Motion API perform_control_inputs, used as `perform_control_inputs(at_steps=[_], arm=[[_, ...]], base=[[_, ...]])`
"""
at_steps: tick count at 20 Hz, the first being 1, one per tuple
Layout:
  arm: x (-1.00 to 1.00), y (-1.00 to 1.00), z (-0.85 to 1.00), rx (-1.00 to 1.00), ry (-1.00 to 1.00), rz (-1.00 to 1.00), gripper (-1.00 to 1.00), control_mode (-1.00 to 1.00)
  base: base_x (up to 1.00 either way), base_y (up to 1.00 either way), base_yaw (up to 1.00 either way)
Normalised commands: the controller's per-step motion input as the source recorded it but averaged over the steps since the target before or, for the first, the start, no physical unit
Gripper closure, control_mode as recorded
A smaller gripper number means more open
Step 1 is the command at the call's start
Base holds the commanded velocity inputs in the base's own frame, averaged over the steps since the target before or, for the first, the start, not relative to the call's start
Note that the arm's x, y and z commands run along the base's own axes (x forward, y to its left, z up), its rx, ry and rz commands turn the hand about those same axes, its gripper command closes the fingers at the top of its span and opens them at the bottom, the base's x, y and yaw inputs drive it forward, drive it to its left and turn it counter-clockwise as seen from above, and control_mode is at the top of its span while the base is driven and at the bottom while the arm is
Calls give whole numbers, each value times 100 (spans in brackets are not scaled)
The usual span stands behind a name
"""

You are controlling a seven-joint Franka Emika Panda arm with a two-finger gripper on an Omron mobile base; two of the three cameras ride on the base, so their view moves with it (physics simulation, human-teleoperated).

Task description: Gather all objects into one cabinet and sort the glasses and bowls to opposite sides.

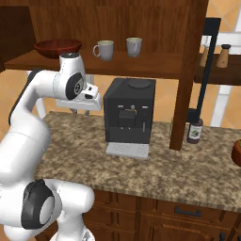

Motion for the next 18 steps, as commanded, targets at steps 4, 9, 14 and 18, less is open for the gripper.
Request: perform_control_inputs(at_steps=[4,9,14,18], arm=[[-68,0,-1,0,-7,0,-100,-100],[-100,-5,3,0,-42,0,-100,-100],[-100,-18,17,0,-47,0,-100,-100],[-100,-7,1,0,-19,-7,-100,-100]], base=[[0,0,0],[0,0,0],[0,0,0],[0,0,0]])
